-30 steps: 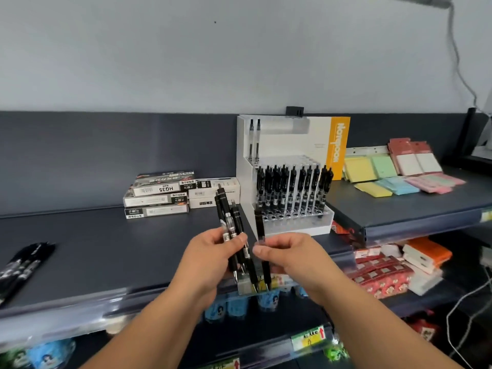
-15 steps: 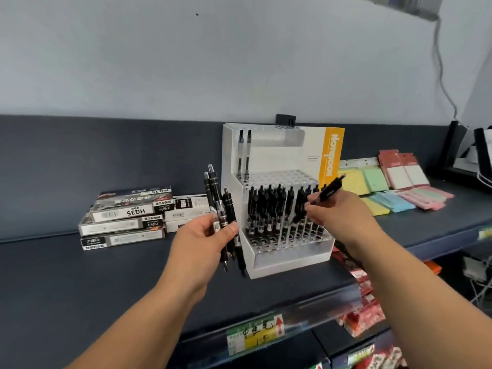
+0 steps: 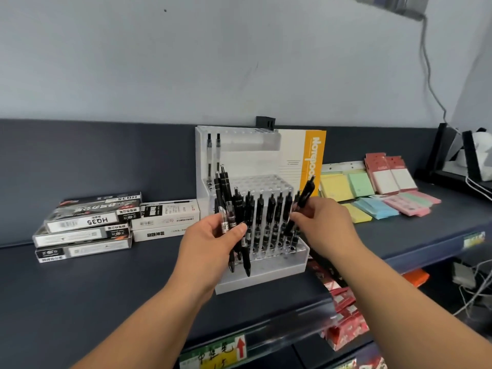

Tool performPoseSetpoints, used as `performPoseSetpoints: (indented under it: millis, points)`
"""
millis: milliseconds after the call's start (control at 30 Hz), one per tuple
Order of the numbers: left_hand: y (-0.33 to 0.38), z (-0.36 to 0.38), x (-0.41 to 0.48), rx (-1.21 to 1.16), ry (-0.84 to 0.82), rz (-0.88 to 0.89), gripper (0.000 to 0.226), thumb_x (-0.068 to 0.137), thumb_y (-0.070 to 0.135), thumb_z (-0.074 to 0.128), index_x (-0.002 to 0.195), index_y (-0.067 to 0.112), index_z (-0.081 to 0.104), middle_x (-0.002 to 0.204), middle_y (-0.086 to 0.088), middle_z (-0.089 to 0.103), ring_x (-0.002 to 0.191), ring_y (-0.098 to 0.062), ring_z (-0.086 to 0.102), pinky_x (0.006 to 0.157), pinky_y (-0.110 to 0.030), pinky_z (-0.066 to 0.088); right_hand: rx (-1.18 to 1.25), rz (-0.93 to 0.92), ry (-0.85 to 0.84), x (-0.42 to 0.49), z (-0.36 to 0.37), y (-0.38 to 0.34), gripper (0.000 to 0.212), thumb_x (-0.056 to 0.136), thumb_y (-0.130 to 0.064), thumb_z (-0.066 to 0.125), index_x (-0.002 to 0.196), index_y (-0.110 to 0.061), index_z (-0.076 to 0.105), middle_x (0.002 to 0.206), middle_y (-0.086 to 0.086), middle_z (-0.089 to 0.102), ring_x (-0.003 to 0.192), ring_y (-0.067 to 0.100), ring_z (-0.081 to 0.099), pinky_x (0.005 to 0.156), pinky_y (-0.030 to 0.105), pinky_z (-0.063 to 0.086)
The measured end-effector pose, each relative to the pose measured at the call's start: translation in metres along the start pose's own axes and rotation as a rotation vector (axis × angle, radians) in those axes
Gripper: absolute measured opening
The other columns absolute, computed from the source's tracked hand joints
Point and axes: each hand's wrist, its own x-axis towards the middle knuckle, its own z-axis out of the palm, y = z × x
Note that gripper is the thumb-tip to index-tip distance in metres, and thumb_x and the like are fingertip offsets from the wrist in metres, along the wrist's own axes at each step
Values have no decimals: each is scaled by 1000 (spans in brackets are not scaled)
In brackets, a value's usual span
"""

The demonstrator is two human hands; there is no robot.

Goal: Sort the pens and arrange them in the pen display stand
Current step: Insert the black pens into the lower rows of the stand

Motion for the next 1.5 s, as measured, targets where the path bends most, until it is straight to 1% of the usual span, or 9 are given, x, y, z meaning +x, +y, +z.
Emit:
performPoseSetpoints:
  millis: [167, 367, 500, 600, 733, 867, 1100, 1267, 1500]
  points:
    - [9, 21, -3, -6, 23, 13, 42, 82, 26, 73, 120, 33, 56, 111, 14, 67, 98, 2, 62, 86, -18, 47, -128, -74, -111, 0, 5, 10, 26, 92, -34, 62, 78, -13, 54, 73, 0, 55, 70, 18, 50, 49, 24, 31]
    - [6, 34, -8, 34, 40, 3, 43, 84, 27, 71, 125, 22, 60, 113, 13, 68, 103, -2, 63, 84, -17, 44, -185, -91, -217, 4, 17, 17, 35, 93, -37, 59, 66, -18, 45, 63, -3, 47, 70, 23, 54, 58, 27, 38]
    - [2, 38, -6, 46, 48, -5, 47, 83, 29, 72, 127, 19, 60, 110, 10, 70, 103, -4, 65, 88, -21, 49, -102, -119, -179, 6, 15, 18, 28, 90, -46, 61, 96, -20, 70, 85, 0, 69, 89, 21, 65, 69, 29, 51]
    - [1, 41, -4, 76, 43, 5, 49, 81, 34, 73, 127, 20, 60, 114, 9, 69, 107, -6, 64, 100, -34, 48, 59, -129, -44, 5, 10, 21, 40, 88, -51, 61, 118, -25, 67, 95, -6, 71, 92, 12, 64, 76, 24, 50]
    - [3, 46, 0, 126, 57, 38, 47, 81, 36, 73, 124, 21, 62, 114, 8, 70, 107, -8, 64, 100, -38, 49, 134, -137, 33, 11, 9, 22, 24, 91, -46, 59, 97, -26, 71, 71, -13, 63, 76, 8, 61, 61, 19, 45]
    - [6, 51, 1, 158, 53, 51, 44, 81, 36, 73, 122, 21, 64, 113, 9, 70, 107, -6, 64, 100, -36, 49, -16, -141, -10, 20, 6, 14, 30, 93, -44, 54, 84, -19, 69, 73, -2, 67, 74, 19, 64, 65, 31, 53]
    - [11, 55, 2, 171, 56, 65, 22, 86, 22, 70, 107, 25, 70, 94, 15, 74, 89, 0, 68, 88, -27, 53, -226, -186, -32, 23, 6, 7, 34, 96, -43, 47, 75, -18, 53, 67, 0, 51, 64, 21, 50, 52, 26, 33]
    - [17, 64, 13, 178, 52, 82, 36, 82, 28, 73, 118, 22, 67, 106, 8, 73, 99, -7, 67, 94, -37, 53, -219, -213, -63, 21, 1, 12, 34, 97, -45, 46, 77, -19, 57, 75, 2, 62, 71, 22, 59, 58, 28, 42]
    - [24, 77, 21, 219, 108, 136, 50, 82, 29, 74, 128, 17, 60, 124, 6, 64, 113, -7, 59, 101, -32, 47, -11, -191, -52, 18, -13, 20, 28, 89, -50, 58, 76, -26, 65, 70, -10, 62, 68, 8, 58, 58, 22, 45]
